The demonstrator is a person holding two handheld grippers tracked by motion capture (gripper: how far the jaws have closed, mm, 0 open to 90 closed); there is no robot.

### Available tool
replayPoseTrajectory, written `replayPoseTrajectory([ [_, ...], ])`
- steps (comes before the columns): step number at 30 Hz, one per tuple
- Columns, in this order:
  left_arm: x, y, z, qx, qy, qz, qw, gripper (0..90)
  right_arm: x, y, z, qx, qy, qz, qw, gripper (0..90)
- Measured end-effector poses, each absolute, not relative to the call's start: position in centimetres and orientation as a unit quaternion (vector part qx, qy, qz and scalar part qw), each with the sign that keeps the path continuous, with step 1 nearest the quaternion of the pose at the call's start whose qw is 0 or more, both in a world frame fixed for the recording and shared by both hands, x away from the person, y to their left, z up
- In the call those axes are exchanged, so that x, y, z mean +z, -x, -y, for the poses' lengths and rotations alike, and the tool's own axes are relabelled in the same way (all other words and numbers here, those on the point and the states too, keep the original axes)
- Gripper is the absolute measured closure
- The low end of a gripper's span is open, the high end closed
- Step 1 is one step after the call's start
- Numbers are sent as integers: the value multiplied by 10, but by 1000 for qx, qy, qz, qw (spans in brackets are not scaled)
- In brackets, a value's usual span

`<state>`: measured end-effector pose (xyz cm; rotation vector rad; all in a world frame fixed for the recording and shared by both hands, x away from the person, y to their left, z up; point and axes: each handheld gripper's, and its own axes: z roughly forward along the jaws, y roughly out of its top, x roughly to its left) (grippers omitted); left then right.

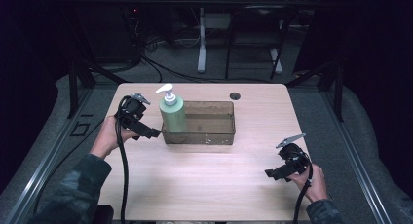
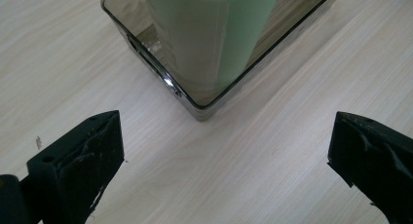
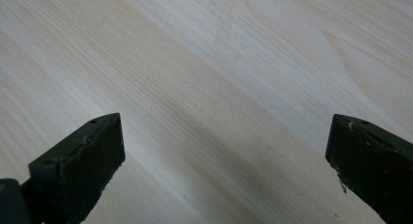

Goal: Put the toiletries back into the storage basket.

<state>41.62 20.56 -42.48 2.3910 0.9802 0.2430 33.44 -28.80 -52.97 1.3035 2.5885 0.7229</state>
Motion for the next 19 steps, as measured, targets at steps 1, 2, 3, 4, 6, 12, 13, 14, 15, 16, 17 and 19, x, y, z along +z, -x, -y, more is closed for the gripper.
replayPoseTrajectory([
  [1,-428,-416,-206,89,-886,-367,271,0,-530,-334,288,241,-436,-864,77,1],
  [2,-433,-415,-208,85,-884,-369,273,0,-530,-334,288,242,-437,-863,76,2],
  [3,-436,-414,-208,84,-884,-370,272,0,-530,-334,288,241,-436,-863,76,2],
  [4,-436,-414,-208,84,-884,-370,272,0,-530,-334,288,241,-436,-863,76,2],
  [6,-444,-413,-209,83,-883,-374,271,0,-530,-334,288,240,-436,-864,76,2],
  [12,-458,-410,-210,77,-880,-380,274,0,-530,-334,289,241,-438,-863,77,2],
  [13,-460,-410,-211,75,-879,-382,277,0,-530,-335,289,241,-437,-863,77,2],
  [14,-461,-409,-211,74,-878,-382,277,0,-530,-335,289,241,-437,-863,78,2],
  [15,-463,-409,-212,76,-878,-383,278,0,-530,-335,289,240,-437,-863,78,2],
  [16,-464,-408,-212,75,-876,-386,281,0,-530,-335,289,241,-437,-863,78,2],
  [17,-466,-408,-213,72,-875,-387,283,0,-530,-335,290,242,-438,-863,78,2],
  [19,-468,-407,-213,73,-873,-390,285,0,-530,-335,290,241,-438,-863,78,2],
])
